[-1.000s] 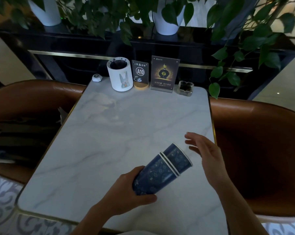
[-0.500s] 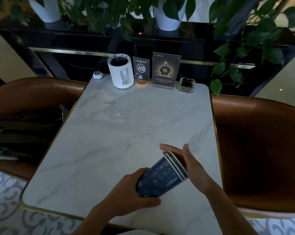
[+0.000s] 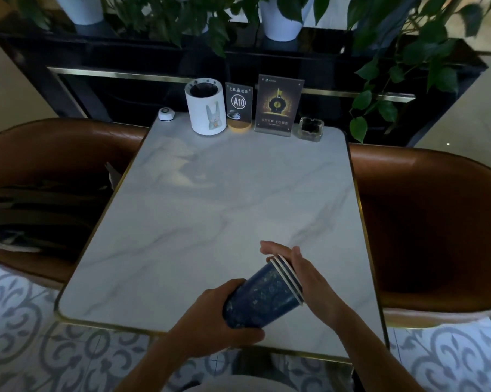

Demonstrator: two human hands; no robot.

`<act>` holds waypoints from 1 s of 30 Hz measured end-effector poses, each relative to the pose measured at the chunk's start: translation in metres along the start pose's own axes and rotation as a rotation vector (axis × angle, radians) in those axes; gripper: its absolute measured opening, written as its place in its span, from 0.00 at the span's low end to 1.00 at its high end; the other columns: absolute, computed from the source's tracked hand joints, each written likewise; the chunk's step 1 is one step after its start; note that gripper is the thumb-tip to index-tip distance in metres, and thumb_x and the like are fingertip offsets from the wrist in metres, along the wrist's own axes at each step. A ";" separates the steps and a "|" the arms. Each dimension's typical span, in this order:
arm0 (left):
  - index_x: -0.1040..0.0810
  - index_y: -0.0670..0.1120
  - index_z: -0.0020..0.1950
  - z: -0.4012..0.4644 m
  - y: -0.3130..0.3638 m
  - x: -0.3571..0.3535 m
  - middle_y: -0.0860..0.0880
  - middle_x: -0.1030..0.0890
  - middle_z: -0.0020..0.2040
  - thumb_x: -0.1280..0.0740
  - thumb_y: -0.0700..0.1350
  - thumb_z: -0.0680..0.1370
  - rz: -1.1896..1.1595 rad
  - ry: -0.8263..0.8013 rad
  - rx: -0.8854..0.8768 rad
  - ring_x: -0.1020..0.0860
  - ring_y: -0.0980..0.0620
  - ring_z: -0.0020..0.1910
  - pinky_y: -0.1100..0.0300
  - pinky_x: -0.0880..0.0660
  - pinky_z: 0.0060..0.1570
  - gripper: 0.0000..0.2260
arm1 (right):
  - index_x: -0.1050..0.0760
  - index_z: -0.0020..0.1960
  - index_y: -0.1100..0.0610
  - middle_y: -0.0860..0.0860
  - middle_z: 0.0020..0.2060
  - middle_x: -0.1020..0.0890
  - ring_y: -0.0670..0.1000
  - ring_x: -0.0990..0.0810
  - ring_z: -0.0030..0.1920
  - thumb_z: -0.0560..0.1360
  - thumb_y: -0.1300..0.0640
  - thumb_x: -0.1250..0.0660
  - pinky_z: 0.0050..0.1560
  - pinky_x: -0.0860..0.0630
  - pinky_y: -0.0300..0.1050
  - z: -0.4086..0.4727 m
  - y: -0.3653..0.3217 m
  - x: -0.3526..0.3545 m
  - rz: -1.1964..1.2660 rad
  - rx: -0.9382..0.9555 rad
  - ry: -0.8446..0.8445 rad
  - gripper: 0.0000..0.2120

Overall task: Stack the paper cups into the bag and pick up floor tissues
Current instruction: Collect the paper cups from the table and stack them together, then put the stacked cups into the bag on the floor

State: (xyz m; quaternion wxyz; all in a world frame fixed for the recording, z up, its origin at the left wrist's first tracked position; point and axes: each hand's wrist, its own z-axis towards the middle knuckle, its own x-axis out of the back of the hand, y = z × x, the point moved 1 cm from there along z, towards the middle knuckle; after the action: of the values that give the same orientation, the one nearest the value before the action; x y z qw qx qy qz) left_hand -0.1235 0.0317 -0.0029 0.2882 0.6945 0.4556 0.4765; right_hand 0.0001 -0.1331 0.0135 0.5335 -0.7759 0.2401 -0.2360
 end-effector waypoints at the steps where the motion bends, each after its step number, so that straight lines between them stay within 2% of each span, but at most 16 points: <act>1: 0.27 0.59 0.62 -0.009 -0.005 0.002 0.59 0.17 0.53 0.21 0.61 0.63 0.002 -0.009 -0.013 0.18 0.61 0.50 0.60 0.18 0.51 0.31 | 0.32 0.63 0.29 0.31 0.64 0.27 0.38 0.29 0.66 0.72 0.27 0.53 0.67 0.33 0.39 -0.003 0.001 -0.009 -0.049 -0.002 0.003 0.24; 3: 0.28 0.62 0.61 -0.030 -0.015 0.006 0.60 0.17 0.53 0.22 0.62 0.63 0.019 -0.025 -0.031 0.18 0.63 0.49 0.62 0.19 0.51 0.30 | 0.32 0.63 0.30 0.31 0.62 0.26 0.38 0.28 0.65 0.73 0.31 0.49 0.65 0.31 0.37 -0.013 0.002 -0.026 -0.141 -0.003 -0.004 0.20; 6: 0.28 0.64 0.61 -0.069 -0.038 0.007 0.61 0.17 0.53 0.23 0.65 0.61 0.019 -0.028 -0.028 0.18 0.63 0.50 0.61 0.19 0.52 0.31 | 0.30 0.66 0.40 0.38 0.62 0.24 0.41 0.25 0.63 0.74 0.39 0.40 0.64 0.27 0.40 -0.036 0.010 -0.054 -0.199 -0.006 -0.026 0.21; 9: 0.28 0.64 0.63 -0.110 -0.067 0.005 0.62 0.18 0.54 0.23 0.68 0.59 0.050 -0.057 0.005 0.19 0.63 0.52 0.56 0.20 0.55 0.34 | 0.29 0.65 0.39 0.42 0.60 0.21 0.47 0.22 0.61 0.71 0.40 0.31 0.60 0.23 0.48 -0.059 0.024 -0.088 -0.223 -0.046 -0.090 0.23; 12: 0.28 0.64 0.62 -0.144 -0.090 -0.001 0.64 0.20 0.54 0.23 0.66 0.61 0.044 -0.099 0.047 0.22 0.65 0.52 0.60 0.22 0.57 0.33 | 0.26 0.62 0.41 0.46 0.57 0.19 0.48 0.20 0.58 0.69 0.43 0.28 0.57 0.22 0.47 -0.081 0.037 -0.118 -0.226 -0.062 -0.066 0.22; 15: 0.28 0.61 0.65 -0.179 -0.113 -0.004 0.62 0.21 0.56 0.24 0.67 0.62 0.000 -0.075 0.101 0.22 0.65 0.53 0.64 0.22 0.54 0.33 | 0.23 0.59 0.50 0.52 0.55 0.18 0.51 0.19 0.56 0.69 0.52 0.28 0.52 0.21 0.42 -0.107 0.049 -0.149 -0.130 -0.094 0.017 0.19; 18: 0.27 0.61 0.60 -0.208 -0.131 -0.004 0.61 0.22 0.54 0.22 0.56 0.66 -0.073 -0.045 0.142 0.23 0.67 0.50 0.69 0.22 0.46 0.25 | 0.23 0.59 0.52 0.56 0.55 0.20 0.53 0.19 0.55 0.71 0.53 0.31 0.54 0.20 0.47 -0.136 0.058 -0.167 -0.098 -0.159 0.093 0.17; 21: 0.25 0.58 0.58 -0.223 -0.145 -0.003 0.55 0.21 0.53 0.22 0.47 0.69 -0.148 -0.038 0.187 0.20 0.63 0.51 0.63 0.19 0.45 0.21 | 0.25 0.60 0.48 0.51 0.56 0.21 0.49 0.20 0.56 0.76 0.53 0.34 0.58 0.22 0.48 -0.161 0.062 -0.179 -0.062 -0.245 0.171 0.13; 24: 0.23 0.54 0.57 -0.226 -0.153 -0.008 0.50 0.19 0.53 0.24 0.41 0.70 -0.249 -0.022 0.255 0.17 0.52 0.50 0.59 0.17 0.42 0.18 | 0.26 0.57 0.44 0.45 0.53 0.23 0.45 0.22 0.53 0.79 0.55 0.38 0.52 0.23 0.41 -0.185 0.070 -0.191 0.009 -0.332 0.250 0.09; 27: 0.23 0.52 0.58 -0.222 -0.152 -0.018 0.48 0.18 0.52 0.26 0.41 0.73 -0.290 -0.031 0.257 0.17 0.56 0.49 0.63 0.19 0.38 0.15 | 0.27 0.56 0.44 0.47 0.55 0.23 0.47 0.22 0.55 0.79 0.52 0.40 0.51 0.22 0.41 -0.208 0.081 -0.195 0.123 -0.413 0.295 0.08; 30: 0.23 0.51 0.57 -0.214 -0.146 -0.031 0.48 0.18 0.51 0.28 0.40 0.74 -0.296 -0.062 0.262 0.18 0.62 0.48 0.66 0.20 0.37 0.14 | 0.28 0.59 0.46 0.51 0.58 0.22 0.49 0.20 0.56 0.72 0.44 0.39 0.44 0.20 0.39 -0.230 0.091 -0.187 0.254 -0.435 0.332 0.17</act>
State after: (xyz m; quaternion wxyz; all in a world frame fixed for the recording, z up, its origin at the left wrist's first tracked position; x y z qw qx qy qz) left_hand -0.3780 0.0573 -0.0564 0.2764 0.6658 0.6017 0.3439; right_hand -0.2991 -0.2094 -0.0191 0.3333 -0.7867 0.4640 -0.2341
